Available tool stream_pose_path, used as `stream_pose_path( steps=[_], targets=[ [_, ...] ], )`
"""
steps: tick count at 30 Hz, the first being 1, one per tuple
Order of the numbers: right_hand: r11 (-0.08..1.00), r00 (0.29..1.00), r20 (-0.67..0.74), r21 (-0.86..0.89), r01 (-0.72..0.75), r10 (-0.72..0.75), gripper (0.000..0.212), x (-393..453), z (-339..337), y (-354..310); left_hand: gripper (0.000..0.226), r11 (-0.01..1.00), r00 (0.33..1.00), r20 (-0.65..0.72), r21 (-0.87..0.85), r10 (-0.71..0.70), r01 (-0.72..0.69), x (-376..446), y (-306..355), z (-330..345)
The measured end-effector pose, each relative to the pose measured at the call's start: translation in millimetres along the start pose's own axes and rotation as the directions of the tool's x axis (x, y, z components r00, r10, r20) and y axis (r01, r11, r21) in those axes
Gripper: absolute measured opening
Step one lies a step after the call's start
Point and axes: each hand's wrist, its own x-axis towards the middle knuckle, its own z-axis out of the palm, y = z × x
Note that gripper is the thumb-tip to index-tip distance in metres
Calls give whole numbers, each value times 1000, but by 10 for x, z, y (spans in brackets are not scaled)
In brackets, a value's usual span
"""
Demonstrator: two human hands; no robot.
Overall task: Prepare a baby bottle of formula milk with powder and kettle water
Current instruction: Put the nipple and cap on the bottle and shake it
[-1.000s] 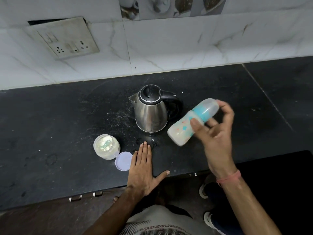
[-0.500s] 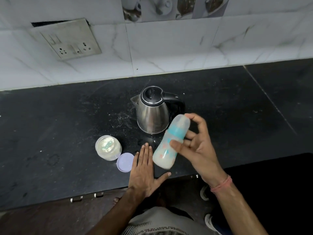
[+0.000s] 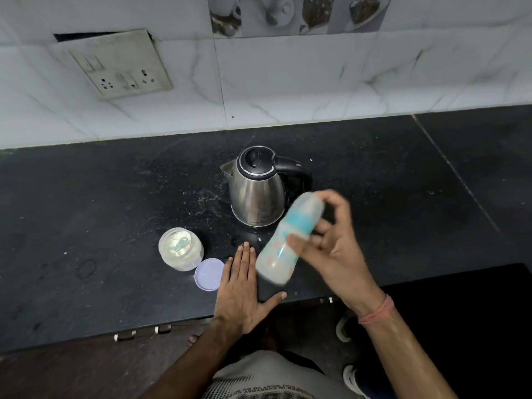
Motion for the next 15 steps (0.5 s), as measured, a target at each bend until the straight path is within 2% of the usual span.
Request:
stream_pose_path(
  steps=[2, 3, 4, 6, 8, 9, 10, 13, 14, 15],
  targets=[
    [995, 985, 171, -97, -17, 34, 83, 14, -19, -13, 128, 1000, 999, -31, -16, 16, -17, 2, -14, 26],
    [998, 987, 162, -61, 0, 9, 81, 35, -34, -40, 129, 1000, 999, -39, -21, 12, -13, 8, -15, 36],
    [1000, 995, 95, 17, 25, -26, 79, 58, -53, -80, 129, 1000, 999, -39, -21, 0, -1, 12, -15, 44],
    [982, 989, -125, 159, 100, -80, 73, 115, -114, -148, 132, 1000, 999, -27, -2, -21, 20, 12, -4, 55],
    [968, 952, -286, 190, 165, -106, 72, 156, -157, -161, 133, 1000, 1000, -17, 14, -26, 26, 5, 8, 55],
    [970, 946, -307, 181, 164, -103, 72, 145, -143, -134, 133, 1000, 1000, -13, 17, -24, 24, 4, 10, 54],
    [977, 957, -277, 163, 137, -88, 72, 113, -110, -84, 132, 1000, 1000, -21, 16, -20, 21, 1, 8, 59],
    [998, 1000, 16, 52, 21, -22, 79, -51, 23, 92, 128, 1000, 997, -74, -19, 1, -2, 1, -11, 85],
    [999, 999, 45, 45, 18, -20, 80, -90, 39, 98, 127, 1000, 997, -78, -26, 6, -8, -1, -14, 87],
    [996, 1000, 8, 79, 28, -29, 82, -97, 39, 66, 128, 1000, 997, -74, -26, 6, -8, 3, -13, 82]
  ],
)
